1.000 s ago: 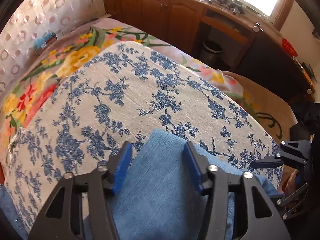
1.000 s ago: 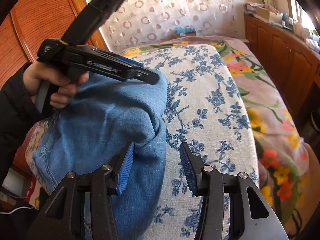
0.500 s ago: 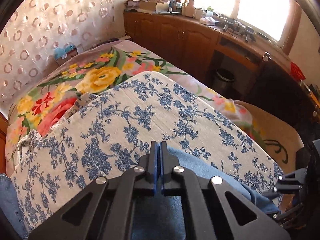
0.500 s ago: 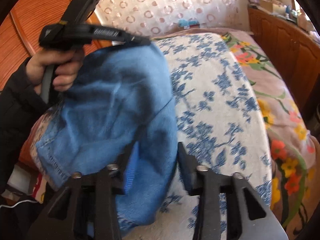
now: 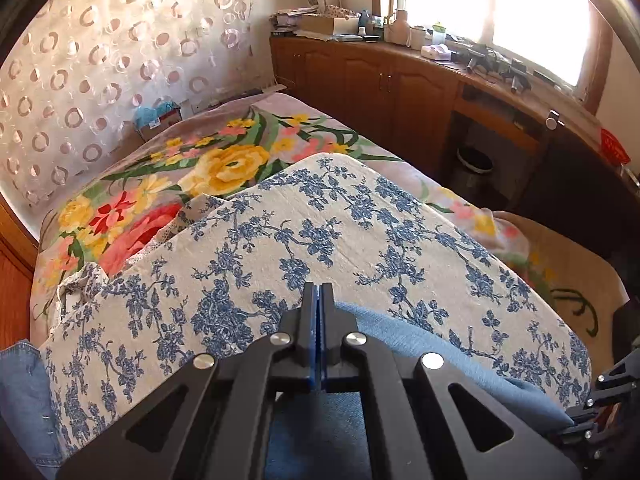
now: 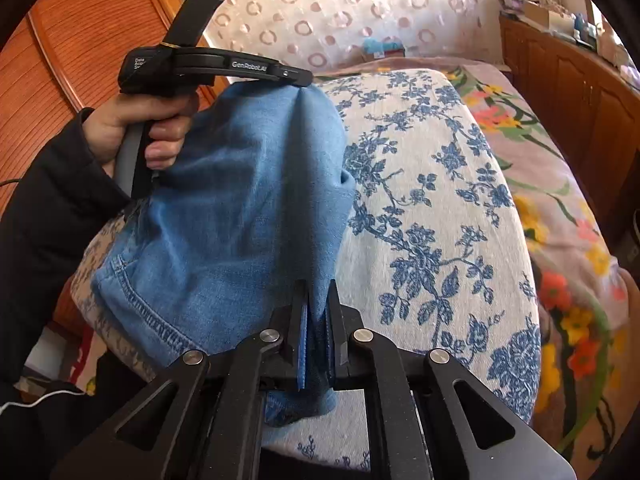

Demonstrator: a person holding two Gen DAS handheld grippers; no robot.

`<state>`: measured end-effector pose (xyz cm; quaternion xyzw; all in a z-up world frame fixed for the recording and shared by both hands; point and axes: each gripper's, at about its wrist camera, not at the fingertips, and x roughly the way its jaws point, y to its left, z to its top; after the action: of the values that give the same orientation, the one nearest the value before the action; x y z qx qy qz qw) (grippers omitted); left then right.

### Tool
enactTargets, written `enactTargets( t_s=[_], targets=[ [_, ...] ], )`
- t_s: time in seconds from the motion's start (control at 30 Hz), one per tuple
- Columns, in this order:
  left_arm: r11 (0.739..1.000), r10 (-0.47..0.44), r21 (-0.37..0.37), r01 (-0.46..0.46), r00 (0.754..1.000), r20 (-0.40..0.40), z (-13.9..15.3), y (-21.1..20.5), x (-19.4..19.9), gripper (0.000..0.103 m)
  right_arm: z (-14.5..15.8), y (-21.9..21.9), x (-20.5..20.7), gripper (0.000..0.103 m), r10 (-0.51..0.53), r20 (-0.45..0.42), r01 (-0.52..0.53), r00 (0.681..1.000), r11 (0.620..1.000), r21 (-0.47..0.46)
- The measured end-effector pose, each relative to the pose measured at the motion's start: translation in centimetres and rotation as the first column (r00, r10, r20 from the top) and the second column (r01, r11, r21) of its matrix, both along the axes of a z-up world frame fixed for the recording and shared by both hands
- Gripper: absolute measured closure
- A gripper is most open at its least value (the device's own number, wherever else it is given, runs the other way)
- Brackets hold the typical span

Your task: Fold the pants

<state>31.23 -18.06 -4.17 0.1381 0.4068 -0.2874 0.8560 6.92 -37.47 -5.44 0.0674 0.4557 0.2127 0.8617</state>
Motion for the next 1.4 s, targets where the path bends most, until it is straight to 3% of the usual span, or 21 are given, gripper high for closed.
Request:
enactTargets(
  t_s=[0.17,0.27,0.37,0.43,0.57,0.8,1.4],
  targets=[
    [1.0,-0.001,-0.006,0.001,1.0,0.018,0.8,0.2,-1.0,0.103,0.0,0.1,-0.3,0.1,-0.015,-0.002,0.015,1.0,1.0,-0.002],
    [1.0,0.015,-0.024,-0.014,0.999,0.041,1.9,0.9,-1.9,0.101,0.2,0.4,-0.5,0.094,-0.023,0.014,0.023,1.0,0.999,-0.03],
    [0.999,0.009,-0.032,-0.007,0.998,0.064,2.9,1.9,-3.5,0.086,0.2,0.4,-0.4,0.088,-0.04,0.02,0.041,0.999,0.998,-0.047],
    [0.999,0.007,-0.051,-0.003,0.998,0.07,3.4,2.9,-4.6,0.068,0.2,0.5,-0.4,0.081,-0.047,0.025,0.048,0.999,0.998,-0.05],
    [0.998,0.026,-0.065,-0.02,0.996,0.085,3.6,4.9,-7.0,0.063,0.1,0.6,-0.5,0.075,-0.059,0.028,0.061,0.998,0.997,-0.057],
    [0.995,0.055,-0.092,-0.048,0.996,0.075,2.5,8.1,-11.0,0.038,-0.1,0.6,-0.3,0.07,-0.069,0.025,0.07,0.997,0.996,-0.048],
    [0.988,0.116,-0.112,-0.11,0.992,0.046,-0.5,12.3,-17.6,0.037,-0.7,0.8,0.0,0.067,-0.089,0.046,0.09,0.995,0.996,-0.026]
  ],
)
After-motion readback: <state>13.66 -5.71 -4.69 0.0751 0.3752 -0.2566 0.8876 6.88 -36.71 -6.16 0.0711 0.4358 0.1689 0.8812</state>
